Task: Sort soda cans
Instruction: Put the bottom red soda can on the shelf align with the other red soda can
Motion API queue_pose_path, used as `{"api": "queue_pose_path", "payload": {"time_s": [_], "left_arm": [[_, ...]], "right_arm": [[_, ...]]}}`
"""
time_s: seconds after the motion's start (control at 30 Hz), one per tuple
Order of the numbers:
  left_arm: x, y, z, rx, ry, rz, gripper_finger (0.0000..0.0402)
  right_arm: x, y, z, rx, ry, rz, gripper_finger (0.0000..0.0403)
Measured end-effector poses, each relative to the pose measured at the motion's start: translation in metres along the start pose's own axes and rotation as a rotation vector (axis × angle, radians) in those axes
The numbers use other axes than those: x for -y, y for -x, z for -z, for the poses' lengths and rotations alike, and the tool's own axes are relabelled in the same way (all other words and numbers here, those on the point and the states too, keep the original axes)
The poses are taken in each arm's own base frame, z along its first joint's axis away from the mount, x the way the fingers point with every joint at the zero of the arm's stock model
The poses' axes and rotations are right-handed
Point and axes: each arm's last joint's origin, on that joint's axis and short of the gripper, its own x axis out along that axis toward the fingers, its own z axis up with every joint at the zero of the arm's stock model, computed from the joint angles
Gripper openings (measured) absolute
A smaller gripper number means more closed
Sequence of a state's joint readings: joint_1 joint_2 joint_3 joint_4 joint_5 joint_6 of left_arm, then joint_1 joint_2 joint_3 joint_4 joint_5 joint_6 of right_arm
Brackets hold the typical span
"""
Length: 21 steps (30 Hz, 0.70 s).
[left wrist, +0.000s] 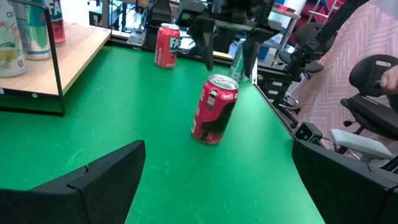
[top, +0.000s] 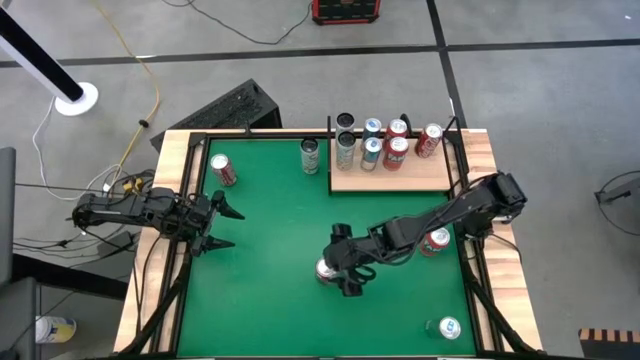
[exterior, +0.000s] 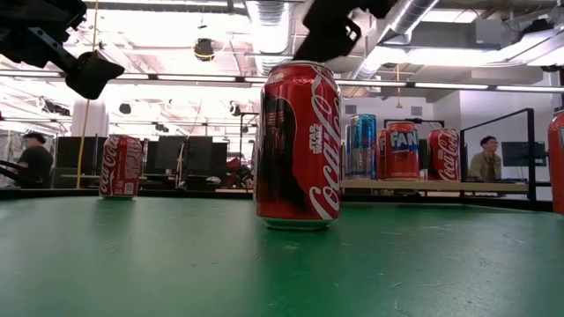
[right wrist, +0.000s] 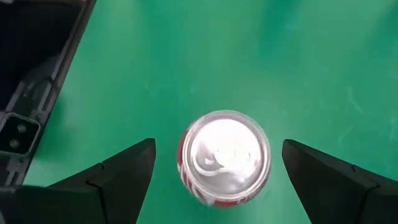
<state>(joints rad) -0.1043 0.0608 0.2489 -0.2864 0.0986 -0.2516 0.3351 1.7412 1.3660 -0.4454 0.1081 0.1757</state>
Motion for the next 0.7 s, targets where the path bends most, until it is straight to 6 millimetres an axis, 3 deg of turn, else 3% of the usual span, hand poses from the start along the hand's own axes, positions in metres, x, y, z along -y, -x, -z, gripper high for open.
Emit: {"api": "queue_pose_path", "payload": {"time_s": [0.3, 0.53, 0.7], "left_arm": [[0.0, 0.0, 0.0, 0.0, 0.0, 0.0, 0.0391], [0.0, 0.0, 0.0, 0.0, 0.0, 0.0, 0.0391], [0.0, 0.0, 0.0, 0.0, 0.0, 0.0, 0.0391]], "right_arm": [[0.001, -0.013, 0.017, 0.011, -0.008, 0.021, 0.0373], [-0.002, -0.013, 0.017, 0.021, -0.005, 0.018, 0.0373], [-0.003, -0.035, 0.028, -0.036, 0.003, 0.027, 0.0373]]}}
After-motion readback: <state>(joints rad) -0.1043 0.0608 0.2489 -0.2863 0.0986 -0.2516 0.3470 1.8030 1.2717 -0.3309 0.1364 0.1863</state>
